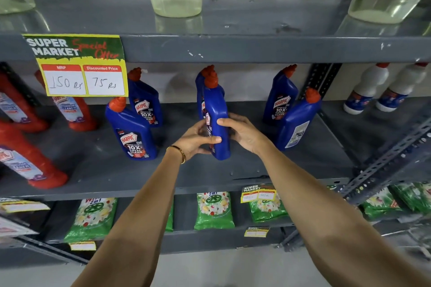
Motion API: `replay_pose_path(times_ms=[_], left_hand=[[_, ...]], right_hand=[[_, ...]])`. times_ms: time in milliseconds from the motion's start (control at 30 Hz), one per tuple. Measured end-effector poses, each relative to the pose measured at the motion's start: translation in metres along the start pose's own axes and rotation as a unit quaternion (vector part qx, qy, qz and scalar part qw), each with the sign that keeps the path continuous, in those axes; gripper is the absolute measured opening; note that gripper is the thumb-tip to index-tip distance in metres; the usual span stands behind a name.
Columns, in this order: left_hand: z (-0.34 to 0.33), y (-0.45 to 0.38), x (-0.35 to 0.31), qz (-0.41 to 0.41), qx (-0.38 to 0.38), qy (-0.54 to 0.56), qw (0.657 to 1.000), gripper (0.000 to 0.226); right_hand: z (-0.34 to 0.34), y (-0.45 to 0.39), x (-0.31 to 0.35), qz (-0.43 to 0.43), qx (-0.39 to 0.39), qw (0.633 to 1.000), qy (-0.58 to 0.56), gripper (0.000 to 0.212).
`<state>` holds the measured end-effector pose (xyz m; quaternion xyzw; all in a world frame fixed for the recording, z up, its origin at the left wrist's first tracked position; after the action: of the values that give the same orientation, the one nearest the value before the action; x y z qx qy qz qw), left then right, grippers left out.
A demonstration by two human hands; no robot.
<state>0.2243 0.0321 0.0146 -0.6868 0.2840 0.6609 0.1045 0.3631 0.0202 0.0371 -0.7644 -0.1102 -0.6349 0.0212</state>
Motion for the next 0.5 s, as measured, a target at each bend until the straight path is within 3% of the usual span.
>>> replay_pose_path(times_ms=[200,500], left_hand=[[0.001,-0.006,0.001,-0.027,-0.185,-0.064,0.980,0.066],[0.021,-0.003,0.016,-0.023,-0.277,-0.157,0.948,0.053]], right_hand=[[0.004,-0.005,0.007,0.027,-0.050,0.993,0.108,0.031],[0.010,-0.011,0.001,0.003,-0.057,0.988,0.144,0.048]])
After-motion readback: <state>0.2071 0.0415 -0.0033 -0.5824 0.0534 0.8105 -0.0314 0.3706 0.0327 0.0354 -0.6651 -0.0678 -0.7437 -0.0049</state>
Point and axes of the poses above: each hand's wrist, its own y-axis away from the middle knuckle, its own z-axis out of the back of the hand, x = y × z, the point moved 4 cm from there along -y, towards the middle knuckle, and after that the axes turned 2 degrees about -y, right-handed, at the moved point
